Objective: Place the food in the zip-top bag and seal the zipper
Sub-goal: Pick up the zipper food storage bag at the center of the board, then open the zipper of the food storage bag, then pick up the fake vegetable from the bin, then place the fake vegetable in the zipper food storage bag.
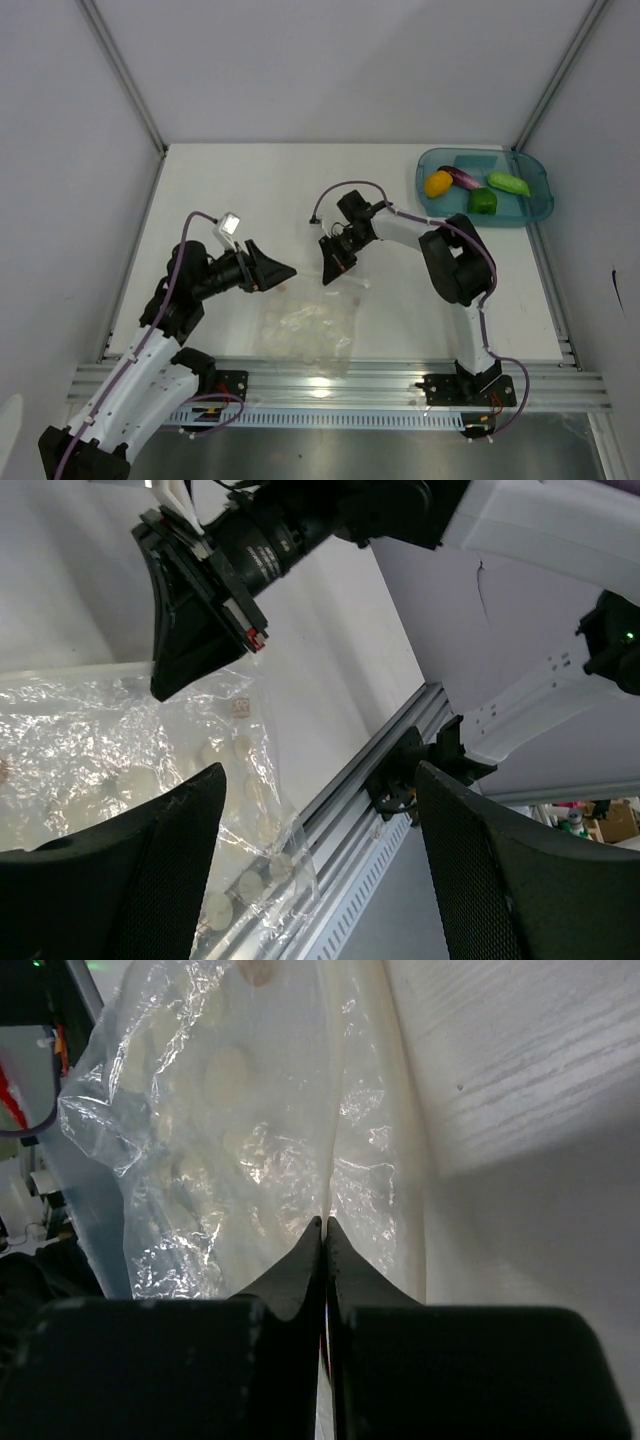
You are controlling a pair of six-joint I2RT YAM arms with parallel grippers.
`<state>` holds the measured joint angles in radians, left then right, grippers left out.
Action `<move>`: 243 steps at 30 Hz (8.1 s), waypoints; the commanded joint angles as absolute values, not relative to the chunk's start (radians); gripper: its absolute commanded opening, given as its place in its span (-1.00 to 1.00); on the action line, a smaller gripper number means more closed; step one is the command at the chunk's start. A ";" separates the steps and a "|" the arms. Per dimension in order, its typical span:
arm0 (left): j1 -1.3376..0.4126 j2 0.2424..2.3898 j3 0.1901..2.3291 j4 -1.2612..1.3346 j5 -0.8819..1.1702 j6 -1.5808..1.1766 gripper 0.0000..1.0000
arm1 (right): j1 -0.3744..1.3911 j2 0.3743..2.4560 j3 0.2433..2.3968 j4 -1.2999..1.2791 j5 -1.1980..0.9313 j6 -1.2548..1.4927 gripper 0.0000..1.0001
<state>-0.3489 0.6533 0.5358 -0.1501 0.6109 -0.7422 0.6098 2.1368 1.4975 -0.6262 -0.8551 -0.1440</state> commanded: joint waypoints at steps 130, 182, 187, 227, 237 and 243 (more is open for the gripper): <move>-0.480 0.887 0.956 -0.483 0.568 -0.603 -0.99 | 0.792 1.565 1.482 -0.738 0.367 0.242 -1.00; -0.471 1.261 1.043 -0.299 0.584 -0.644 -0.99 | -0.078 2.106 2.000 -0.736 0.299 -0.021 0.99; -0.471 1.282 1.049 -0.296 0.603 -0.641 -0.99 | -0.101 2.140 2.005 -0.758 0.314 -0.035 0.99; -0.471 1.302 1.089 -0.356 0.569 -0.615 -0.99 | -0.017 1.942 1.833 -0.733 0.237 0.127 -0.97; -0.471 1.305 1.089 -0.367 0.560 -0.614 -0.99 | 0.376 1.545 1.666 -0.735 -0.116 0.184 -1.00; -0.471 1.301 1.089 -0.362 0.558 -0.623 -0.99 | 0.567 1.407 1.576 -0.736 -0.189 0.253 -0.96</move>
